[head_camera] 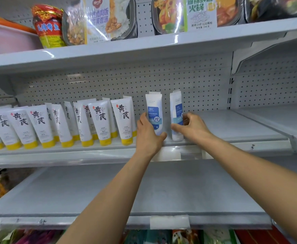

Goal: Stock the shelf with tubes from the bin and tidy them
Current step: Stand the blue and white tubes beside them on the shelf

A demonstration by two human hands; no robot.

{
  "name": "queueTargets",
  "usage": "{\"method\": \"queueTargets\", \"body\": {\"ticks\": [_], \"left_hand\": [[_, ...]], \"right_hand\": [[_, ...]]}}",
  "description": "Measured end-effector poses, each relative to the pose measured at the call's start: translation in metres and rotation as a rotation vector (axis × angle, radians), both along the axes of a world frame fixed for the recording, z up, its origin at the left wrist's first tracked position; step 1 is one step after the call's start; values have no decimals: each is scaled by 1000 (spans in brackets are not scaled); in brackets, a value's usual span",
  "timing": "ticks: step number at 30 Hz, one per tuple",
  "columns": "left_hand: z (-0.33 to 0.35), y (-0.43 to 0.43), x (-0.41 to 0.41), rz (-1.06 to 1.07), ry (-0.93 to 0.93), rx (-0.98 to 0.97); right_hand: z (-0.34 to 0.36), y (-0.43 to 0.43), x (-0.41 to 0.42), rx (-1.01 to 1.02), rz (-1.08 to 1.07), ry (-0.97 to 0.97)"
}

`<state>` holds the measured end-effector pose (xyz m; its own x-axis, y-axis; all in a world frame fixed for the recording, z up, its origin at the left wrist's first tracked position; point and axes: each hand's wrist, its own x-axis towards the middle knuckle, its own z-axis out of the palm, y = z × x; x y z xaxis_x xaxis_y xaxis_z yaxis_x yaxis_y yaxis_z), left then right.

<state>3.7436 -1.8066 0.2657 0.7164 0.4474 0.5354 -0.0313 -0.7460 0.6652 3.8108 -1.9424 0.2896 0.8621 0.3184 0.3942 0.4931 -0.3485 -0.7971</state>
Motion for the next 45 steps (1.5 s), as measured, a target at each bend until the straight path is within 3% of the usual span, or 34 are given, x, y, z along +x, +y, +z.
{"method": "queueTargets", "body": {"ticks": [18, 27, 36, 45], "left_hand": [[-2, 2, -3, 0, 46, 47], [-37, -20, -80, 66, -117, 116], [-113, 11, -175, 183, 217, 74], [-186, 128, -303, 306, 529, -78]], "right_hand": [[-6, -4, -10, -139, 2, 33], [-33, -43, -62, -383, -76, -381], [-99, -2, -125, -586, 246, -386], [-153, 146, -211, -729, 565, -318]]}}
